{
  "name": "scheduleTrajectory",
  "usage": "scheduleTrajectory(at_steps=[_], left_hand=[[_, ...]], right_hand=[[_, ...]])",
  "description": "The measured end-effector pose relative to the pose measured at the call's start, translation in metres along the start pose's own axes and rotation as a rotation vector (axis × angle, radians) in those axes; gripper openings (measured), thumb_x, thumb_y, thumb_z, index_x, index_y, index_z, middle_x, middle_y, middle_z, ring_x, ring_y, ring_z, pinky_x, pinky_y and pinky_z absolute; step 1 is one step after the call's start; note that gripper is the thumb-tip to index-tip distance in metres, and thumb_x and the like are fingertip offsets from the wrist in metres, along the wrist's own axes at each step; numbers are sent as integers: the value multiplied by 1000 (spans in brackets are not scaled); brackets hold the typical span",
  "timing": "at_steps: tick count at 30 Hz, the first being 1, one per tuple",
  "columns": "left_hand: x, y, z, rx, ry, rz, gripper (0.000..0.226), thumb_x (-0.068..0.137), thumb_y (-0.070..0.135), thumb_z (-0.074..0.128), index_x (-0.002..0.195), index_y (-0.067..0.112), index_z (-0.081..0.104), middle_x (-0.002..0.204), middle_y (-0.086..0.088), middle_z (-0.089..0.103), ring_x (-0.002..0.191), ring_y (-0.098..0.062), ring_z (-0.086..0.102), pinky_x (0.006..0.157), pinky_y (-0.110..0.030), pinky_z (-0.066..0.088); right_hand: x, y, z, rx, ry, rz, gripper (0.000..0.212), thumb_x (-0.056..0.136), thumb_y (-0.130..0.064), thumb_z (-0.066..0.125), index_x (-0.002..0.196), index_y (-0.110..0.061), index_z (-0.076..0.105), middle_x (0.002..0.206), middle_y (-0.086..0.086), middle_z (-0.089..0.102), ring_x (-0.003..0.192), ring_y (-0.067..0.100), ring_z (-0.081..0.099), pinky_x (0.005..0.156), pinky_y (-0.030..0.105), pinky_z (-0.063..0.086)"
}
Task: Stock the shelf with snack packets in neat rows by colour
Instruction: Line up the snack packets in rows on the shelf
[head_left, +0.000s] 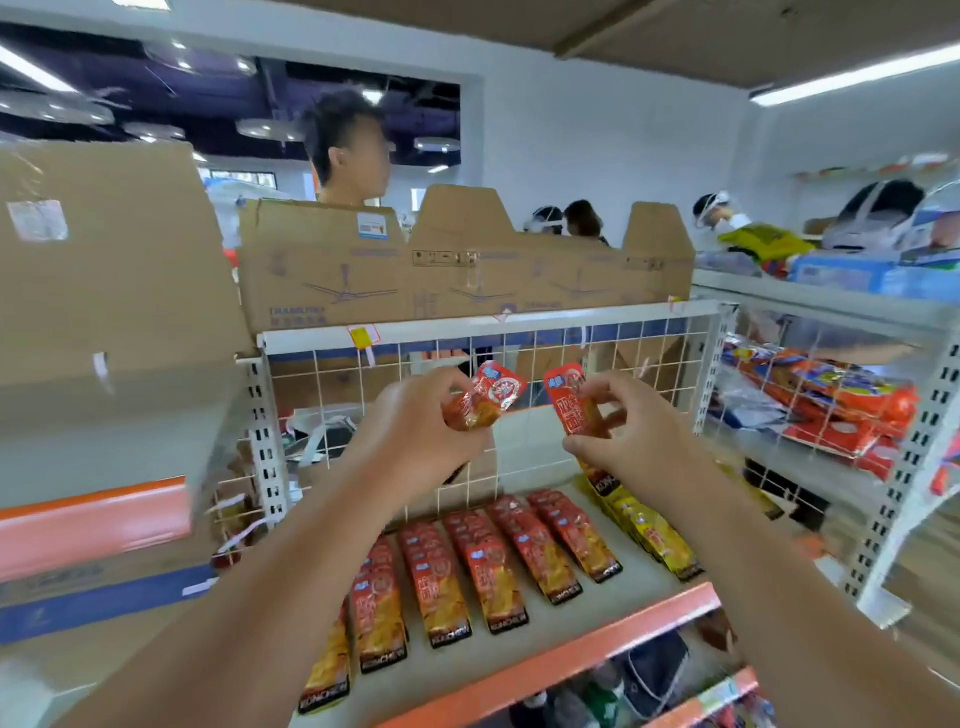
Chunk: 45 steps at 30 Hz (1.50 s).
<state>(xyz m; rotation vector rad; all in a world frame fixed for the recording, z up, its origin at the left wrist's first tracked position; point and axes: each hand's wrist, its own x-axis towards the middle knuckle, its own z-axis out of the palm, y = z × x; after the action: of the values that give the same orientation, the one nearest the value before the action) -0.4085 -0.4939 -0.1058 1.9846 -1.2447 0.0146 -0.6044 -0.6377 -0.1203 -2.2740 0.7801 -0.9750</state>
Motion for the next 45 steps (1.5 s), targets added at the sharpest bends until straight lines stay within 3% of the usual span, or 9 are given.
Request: scheduleTrajectory(at_steps=[3, 6, 10, 15, 23, 27, 32, 37, 45], left_hand=[[-6, -25, 31, -3, 28, -33, 46, 83, 50, 79, 124, 44, 60, 112, 20, 63, 92, 3, 59, 68, -19, 45], [-13, -57, 55, 13, 63, -76, 51, 84, 52, 78, 128, 46, 55, 114, 19, 60, 95, -1, 60, 73, -22, 49], [-19, -108, 82, 24, 91, -159, 59, 83, 48, 80, 135, 44, 52, 114, 13, 61, 100, -11, 64, 82, -31, 56], [-36, -157, 112, 86, 121, -256, 68, 82, 50, 79, 142, 36, 51, 124, 10, 61, 110, -9, 59, 85, -20, 43], [-78, -193, 148, 231, 177, -500, 76, 80, 70, 63, 146, 36, 45, 130, 7, 59, 111, -15, 57, 97, -35, 52], [-89, -190, 172, 323, 226, -635, 83, 75, 82, 45, 140, 33, 52, 119, 3, 65, 102, -21, 65, 85, -39, 57], [-95, -186, 192, 418, 228, -777, 77, 74, 72, 55, 134, 25, 58, 111, -1, 66, 97, -26, 65, 83, -42, 56], [-92, -188, 205, 488, 219, -857, 64, 72, 46, 78, 128, 21, 61, 110, -4, 68, 94, -29, 65, 79, -41, 56], [-89, -187, 208, 462, 233, -870, 67, 86, 55, 69, 143, 25, 50, 129, 1, 62, 115, -23, 59, 92, -39, 52]], right_hand=[[2, 26, 22, -25, -61, -8, 46, 77, -33, 84, 112, -39, 54, 115, -14, 56, 93, 1, 57, 74, 20, 48], [6, 46, 54, -37, -111, 8, 48, 77, -31, 84, 114, -36, 54, 113, -13, 54, 96, -1, 54, 78, 15, 43], [8, 68, 106, -26, -184, 44, 53, 76, -30, 85, 117, -38, 54, 115, -12, 53, 104, 5, 55, 91, 26, 48], [8, 94, 161, -46, -300, 95, 61, 74, -37, 85, 126, -35, 54, 119, -12, 53, 110, 6, 53, 98, 27, 44], [23, 114, 218, -36, -393, 29, 58, 78, -40, 81, 128, -36, 53, 120, -17, 46, 113, 4, 46, 101, 26, 39], [35, 131, 232, -6, -489, -53, 52, 78, -45, 80, 119, -46, 48, 118, -19, 44, 111, 1, 45, 96, 21, 35], [46, 150, 242, 25, -591, -89, 49, 81, -45, 78, 121, -42, 50, 117, -18, 45, 107, 2, 48, 83, 10, 37], [53, 161, 246, 58, -645, -104, 51, 81, -42, 80, 122, -41, 51, 121, -17, 44, 114, 5, 50, 100, 33, 49], [57, 166, 249, 72, -670, -120, 50, 82, -44, 79, 122, -41, 49, 118, -18, 40, 112, 5, 47, 99, 28, 46]])
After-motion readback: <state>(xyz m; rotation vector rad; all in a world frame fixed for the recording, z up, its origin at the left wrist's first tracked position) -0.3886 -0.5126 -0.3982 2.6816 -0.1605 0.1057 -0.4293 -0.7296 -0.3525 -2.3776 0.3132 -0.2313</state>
